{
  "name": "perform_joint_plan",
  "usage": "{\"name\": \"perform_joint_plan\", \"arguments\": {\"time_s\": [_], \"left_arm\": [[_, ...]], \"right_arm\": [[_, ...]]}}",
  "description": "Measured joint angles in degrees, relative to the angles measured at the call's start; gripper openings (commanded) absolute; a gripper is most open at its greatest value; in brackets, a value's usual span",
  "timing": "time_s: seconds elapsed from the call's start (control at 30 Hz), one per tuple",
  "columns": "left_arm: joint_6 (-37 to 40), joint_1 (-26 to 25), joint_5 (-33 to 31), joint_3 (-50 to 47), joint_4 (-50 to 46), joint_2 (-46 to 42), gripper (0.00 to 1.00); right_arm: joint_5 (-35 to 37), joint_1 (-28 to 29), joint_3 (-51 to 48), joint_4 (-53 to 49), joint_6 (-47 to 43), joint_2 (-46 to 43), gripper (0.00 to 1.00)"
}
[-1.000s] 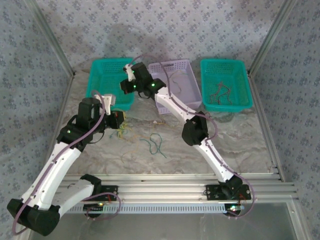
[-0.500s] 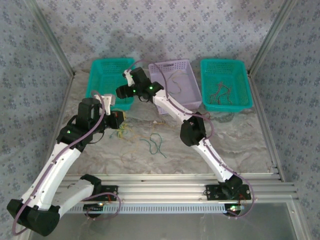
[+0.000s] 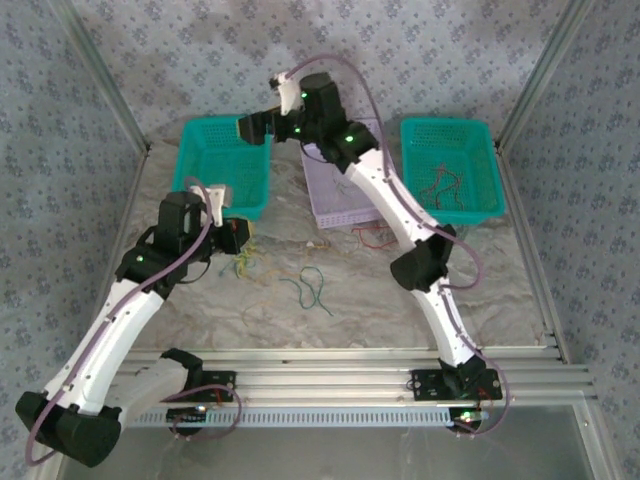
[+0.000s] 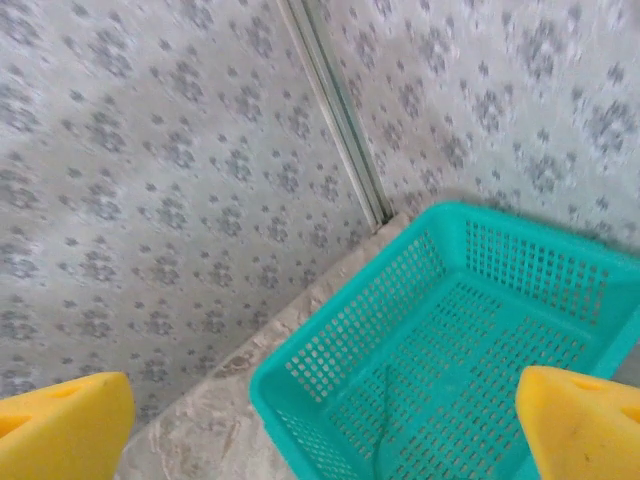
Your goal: Untangle the cables
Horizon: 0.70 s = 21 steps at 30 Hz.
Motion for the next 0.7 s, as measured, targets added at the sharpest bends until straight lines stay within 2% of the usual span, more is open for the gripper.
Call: {"name": "perform_joint_plan", "arguments": {"time_s": [0.2,0.4,0.6,0.7], "left_arm": [[-0.66,0.0,0.39,3.23,0.33,1.14,0.0],[-2.14,0.0,0.37,5.29,1.66,4.02,0.0],[-5.22,0.0,-0.02,6.93,3.76,6.69,0.0],[-7.61,-0.22,0.37,7.54,5.27,6.54,0.0]], "right_arm": [[-0.96,-0.35,-30.36,5.2,-1.51,-20.24,0.99],[-3.17,0.17,-51.34,8.09,-5.73,-35.39,0.98],[-5.49,2.73,-73.61,13.6,-7.3,-50.97,0.92],[-6.32,2.49,-81.26,17.33,-6.67,-53.55,0.89]]}}
